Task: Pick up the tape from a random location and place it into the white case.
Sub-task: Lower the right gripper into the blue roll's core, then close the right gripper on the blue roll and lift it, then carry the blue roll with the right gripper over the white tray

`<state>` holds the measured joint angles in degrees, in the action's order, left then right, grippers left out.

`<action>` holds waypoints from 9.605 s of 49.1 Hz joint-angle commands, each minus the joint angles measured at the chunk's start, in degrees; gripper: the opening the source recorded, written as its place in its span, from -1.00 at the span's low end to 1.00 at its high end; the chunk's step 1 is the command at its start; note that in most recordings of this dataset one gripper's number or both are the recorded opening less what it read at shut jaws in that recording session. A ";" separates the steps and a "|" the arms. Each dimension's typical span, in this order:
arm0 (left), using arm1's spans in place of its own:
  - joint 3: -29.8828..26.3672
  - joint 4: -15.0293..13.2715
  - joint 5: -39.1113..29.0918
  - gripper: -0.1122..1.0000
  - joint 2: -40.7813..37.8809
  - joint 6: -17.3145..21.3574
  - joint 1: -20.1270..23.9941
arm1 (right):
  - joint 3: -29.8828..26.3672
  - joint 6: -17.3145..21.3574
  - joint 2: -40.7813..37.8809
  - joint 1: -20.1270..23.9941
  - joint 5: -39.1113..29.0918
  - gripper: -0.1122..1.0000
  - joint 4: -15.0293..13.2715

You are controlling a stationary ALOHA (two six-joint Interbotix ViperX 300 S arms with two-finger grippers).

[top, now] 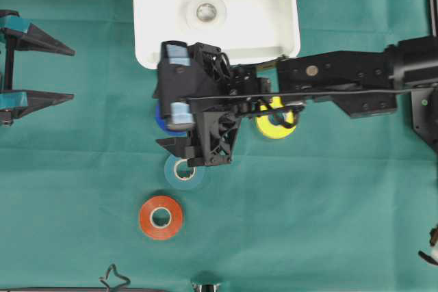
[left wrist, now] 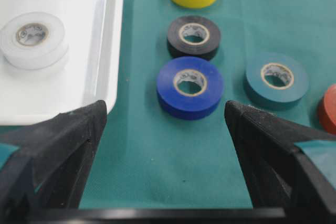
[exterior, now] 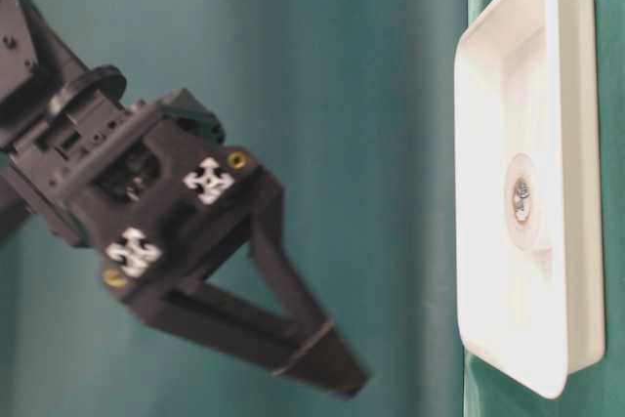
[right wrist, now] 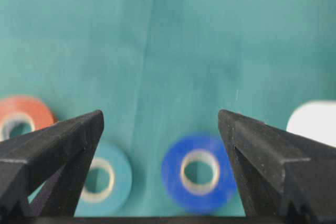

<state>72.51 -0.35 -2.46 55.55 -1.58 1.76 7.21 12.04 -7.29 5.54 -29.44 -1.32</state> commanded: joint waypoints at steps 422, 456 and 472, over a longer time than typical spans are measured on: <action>0.09 -0.18 -0.53 0.93 -0.53 0.00 0.79 | -0.44 10.72 10.28 -21.18 -31.90 -0.24 -13.62; 0.09 -0.09 -0.44 0.93 -0.53 0.09 0.79 | 0.53 10.72 10.81 -21.09 -30.50 -0.24 -13.62; 0.09 -0.18 -0.53 0.93 -0.53 0.00 0.79 | 0.53 10.72 10.81 -21.18 -30.59 -0.24 -13.62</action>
<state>73.13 -0.44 -3.16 55.46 -1.49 2.37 8.35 22.68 1.76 -15.73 -60.29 -14.68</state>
